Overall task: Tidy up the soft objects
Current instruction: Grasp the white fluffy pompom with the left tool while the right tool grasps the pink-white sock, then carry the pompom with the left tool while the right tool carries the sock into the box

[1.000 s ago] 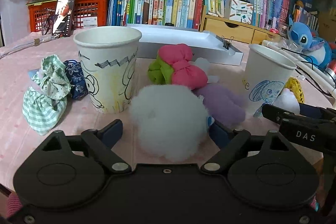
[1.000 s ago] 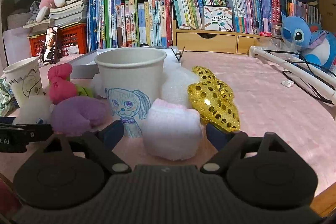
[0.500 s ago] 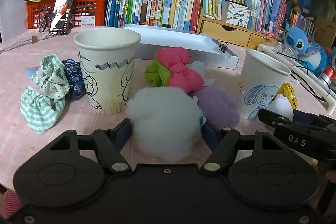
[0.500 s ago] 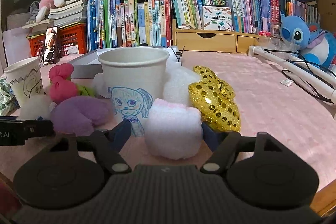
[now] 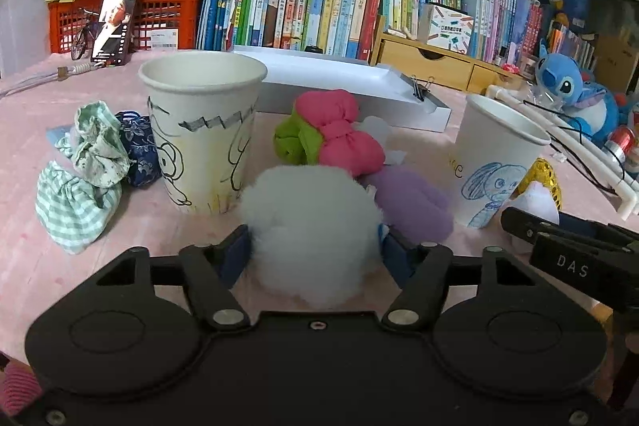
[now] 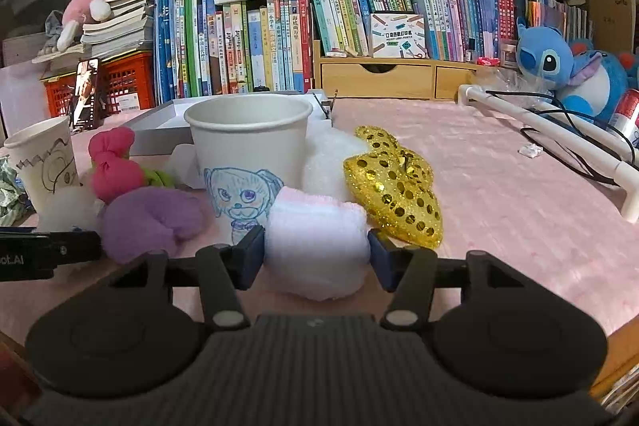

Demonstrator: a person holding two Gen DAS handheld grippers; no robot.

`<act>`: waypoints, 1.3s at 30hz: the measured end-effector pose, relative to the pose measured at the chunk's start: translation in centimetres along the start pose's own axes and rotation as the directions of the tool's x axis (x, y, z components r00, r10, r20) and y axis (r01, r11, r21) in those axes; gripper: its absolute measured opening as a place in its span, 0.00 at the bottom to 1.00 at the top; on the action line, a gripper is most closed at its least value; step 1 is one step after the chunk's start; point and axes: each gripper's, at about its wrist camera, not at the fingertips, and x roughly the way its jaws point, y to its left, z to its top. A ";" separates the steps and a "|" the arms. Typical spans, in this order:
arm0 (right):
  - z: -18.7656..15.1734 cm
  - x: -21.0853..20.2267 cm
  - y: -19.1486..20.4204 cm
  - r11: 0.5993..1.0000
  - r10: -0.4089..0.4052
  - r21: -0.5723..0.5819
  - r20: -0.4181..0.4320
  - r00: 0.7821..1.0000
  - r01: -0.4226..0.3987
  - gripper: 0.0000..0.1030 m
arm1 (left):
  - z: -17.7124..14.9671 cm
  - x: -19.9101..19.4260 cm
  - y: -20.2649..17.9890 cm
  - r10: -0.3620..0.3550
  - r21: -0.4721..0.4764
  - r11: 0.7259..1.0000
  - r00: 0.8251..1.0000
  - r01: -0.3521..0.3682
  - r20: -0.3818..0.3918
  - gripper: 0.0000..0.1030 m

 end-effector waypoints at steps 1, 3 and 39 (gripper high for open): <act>0.0 -0.1 0.1 1.000 -0.002 0.002 0.002 1.000 0.002 0.57 | 0.0 -0.1 0.0 0.001 0.003 1.000 1.000 -0.001 0.001 0.62; 0.2 -0.4 -0.1 1.000 -0.002 0.004 0.009 1.000 0.002 0.57 | 0.0 -0.3 -0.1 0.004 0.015 1.000 1.000 -0.004 0.002 0.60; 10.5 -3.0 -1.8 0.988 0.143 0.036 0.161 0.977 -0.150 0.57 | 13.7 -7.6 -0.8 -0.134 0.132 0.984 0.982 0.116 0.131 0.58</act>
